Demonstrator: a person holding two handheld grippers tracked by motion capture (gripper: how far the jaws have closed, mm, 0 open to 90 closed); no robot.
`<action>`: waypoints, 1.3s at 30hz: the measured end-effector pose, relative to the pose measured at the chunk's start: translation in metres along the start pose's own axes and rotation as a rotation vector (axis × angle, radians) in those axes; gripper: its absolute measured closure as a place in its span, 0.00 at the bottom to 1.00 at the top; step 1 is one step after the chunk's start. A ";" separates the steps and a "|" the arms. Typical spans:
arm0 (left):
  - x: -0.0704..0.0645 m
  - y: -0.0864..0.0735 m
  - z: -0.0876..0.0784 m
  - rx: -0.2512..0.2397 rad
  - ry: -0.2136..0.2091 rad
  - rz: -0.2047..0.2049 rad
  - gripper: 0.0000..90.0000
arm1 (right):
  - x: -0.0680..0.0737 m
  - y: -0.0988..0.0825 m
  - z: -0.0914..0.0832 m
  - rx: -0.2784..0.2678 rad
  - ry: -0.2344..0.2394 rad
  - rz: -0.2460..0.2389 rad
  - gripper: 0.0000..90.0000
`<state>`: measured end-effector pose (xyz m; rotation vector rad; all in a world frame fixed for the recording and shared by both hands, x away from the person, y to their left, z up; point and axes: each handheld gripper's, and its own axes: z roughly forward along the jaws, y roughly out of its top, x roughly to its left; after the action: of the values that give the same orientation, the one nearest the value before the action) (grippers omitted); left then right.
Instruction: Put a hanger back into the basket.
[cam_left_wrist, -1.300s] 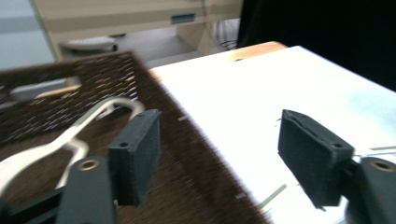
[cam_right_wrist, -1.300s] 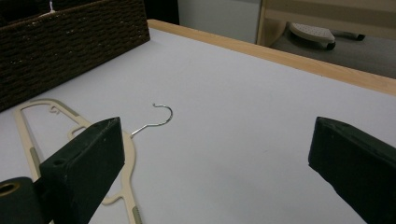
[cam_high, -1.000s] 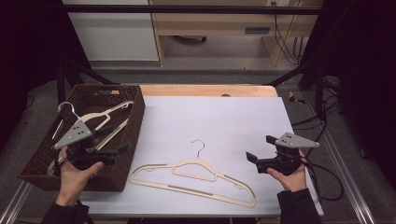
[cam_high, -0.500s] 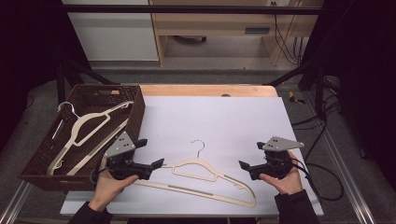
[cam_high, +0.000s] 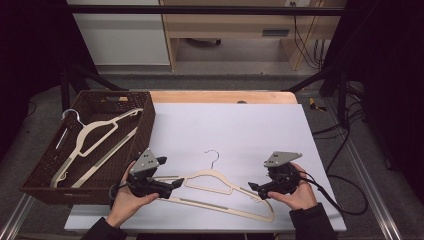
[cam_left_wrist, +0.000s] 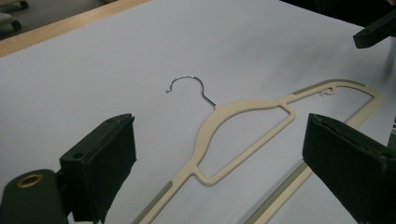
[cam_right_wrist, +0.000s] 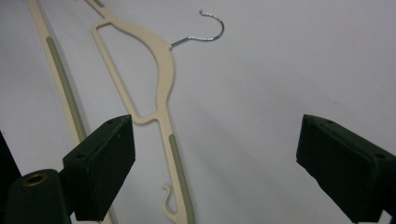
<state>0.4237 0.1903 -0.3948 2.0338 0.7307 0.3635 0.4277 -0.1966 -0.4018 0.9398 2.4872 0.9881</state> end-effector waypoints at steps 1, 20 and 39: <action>0.000 -0.002 0.002 0.006 0.005 -0.004 0.10 | 0.002 0.001 0.004 0.019 0.017 -0.009 0.16; 0.003 -0.012 0.016 0.076 0.008 0.002 0.10 | 0.015 0.000 0.053 0.270 0.106 -0.087 0.52; 0.007 -0.015 0.019 0.095 0.011 -0.005 0.10 | 0.016 -0.001 0.071 0.359 0.145 -0.146 0.81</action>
<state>0.4337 0.1882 -0.4181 2.1200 0.7726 0.3434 0.4496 -0.1512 -0.4540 0.7903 2.8700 0.5930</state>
